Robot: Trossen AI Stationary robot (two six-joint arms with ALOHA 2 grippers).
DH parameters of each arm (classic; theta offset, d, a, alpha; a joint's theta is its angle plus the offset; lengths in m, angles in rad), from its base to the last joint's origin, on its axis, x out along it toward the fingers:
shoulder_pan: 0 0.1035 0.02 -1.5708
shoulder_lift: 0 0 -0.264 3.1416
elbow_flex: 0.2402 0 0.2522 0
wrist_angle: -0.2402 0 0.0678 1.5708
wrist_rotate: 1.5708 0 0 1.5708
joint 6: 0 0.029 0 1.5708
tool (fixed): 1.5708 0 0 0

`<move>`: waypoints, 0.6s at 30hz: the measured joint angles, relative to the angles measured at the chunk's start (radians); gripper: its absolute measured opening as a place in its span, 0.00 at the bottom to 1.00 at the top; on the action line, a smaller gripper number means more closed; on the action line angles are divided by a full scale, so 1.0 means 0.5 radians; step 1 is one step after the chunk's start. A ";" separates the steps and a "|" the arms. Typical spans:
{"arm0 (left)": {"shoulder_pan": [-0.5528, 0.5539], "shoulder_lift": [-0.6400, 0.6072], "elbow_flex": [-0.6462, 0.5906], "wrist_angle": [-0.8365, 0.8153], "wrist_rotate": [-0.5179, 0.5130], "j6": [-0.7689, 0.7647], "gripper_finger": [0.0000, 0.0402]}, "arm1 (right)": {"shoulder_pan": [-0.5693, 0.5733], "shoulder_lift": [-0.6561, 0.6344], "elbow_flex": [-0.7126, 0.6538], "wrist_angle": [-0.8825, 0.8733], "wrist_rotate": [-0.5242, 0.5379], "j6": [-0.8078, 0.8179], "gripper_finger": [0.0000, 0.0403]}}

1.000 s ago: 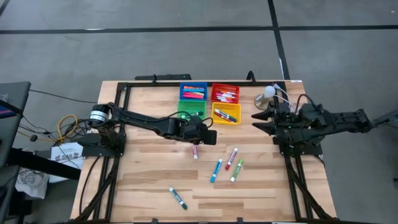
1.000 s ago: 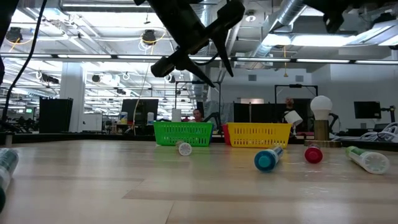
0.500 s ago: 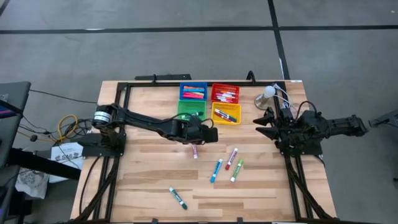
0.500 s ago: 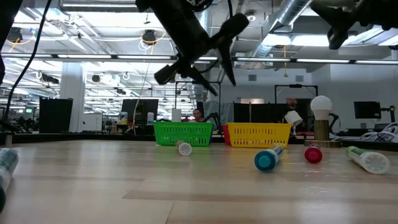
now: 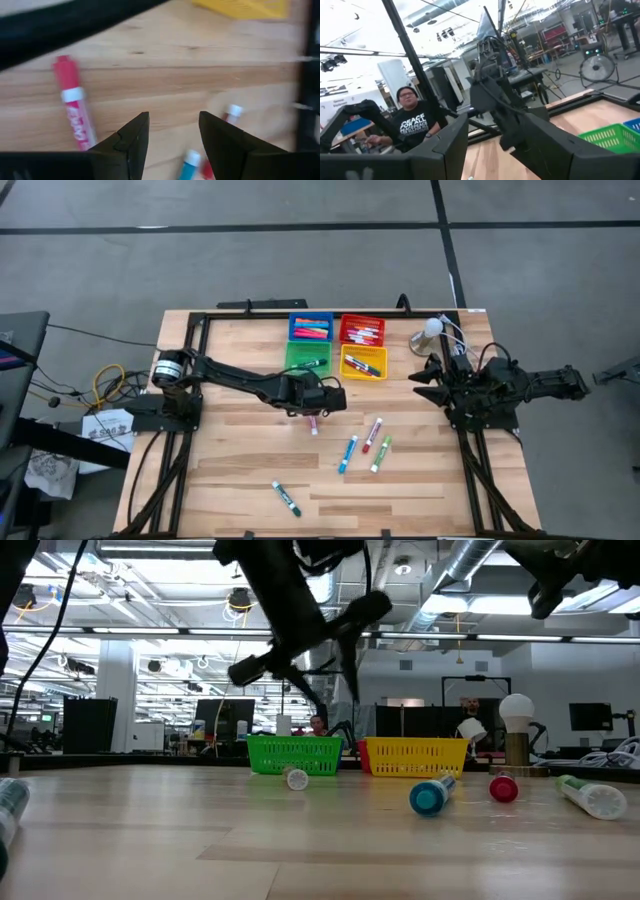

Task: Pick & Place Markers
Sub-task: Put the large pink marker into the green basket

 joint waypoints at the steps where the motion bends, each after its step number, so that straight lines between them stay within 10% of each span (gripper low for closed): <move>1: -0.003 0.011 -0.005 -0.025 0.001 -0.026 0.43 | 0.000 0.000 0.000 -0.002 -0.011 -0.001 0.46; 18: -0.051 0.167 -0.003 -0.083 0.139 -0.218 0.43 | 0.000 0.000 0.000 -0.092 -0.038 -0.001 0.46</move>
